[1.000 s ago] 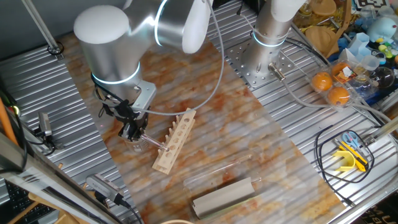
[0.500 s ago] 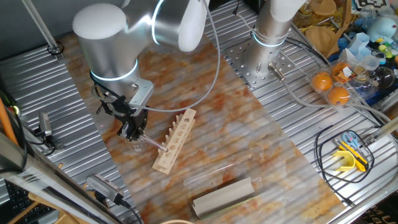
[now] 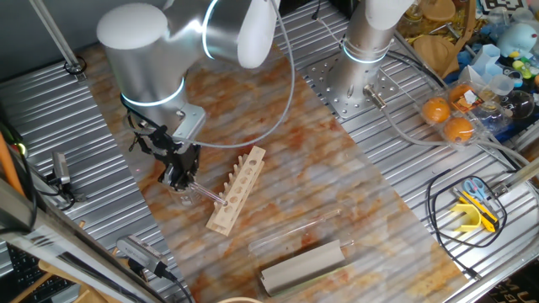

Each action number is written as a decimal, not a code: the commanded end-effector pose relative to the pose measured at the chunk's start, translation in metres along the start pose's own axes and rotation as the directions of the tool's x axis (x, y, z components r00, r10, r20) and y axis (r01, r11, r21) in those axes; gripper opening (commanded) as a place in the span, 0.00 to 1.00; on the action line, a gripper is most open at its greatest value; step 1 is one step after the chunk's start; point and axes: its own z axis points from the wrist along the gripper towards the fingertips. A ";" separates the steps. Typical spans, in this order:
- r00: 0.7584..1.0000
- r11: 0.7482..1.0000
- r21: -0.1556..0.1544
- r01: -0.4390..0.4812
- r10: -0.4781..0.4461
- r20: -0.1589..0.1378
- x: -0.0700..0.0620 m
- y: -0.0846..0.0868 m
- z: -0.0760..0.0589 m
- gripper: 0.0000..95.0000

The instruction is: Pour out the test tube

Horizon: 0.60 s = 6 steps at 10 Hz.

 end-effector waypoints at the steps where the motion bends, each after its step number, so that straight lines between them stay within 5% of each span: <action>1: 1.000 1.000 0.008 -0.008 0.008 0.018 0.000 0.000 0.000 0.00; 6: 0.998 0.999 0.025 -0.019 0.017 0.065 0.000 -0.001 0.001 0.00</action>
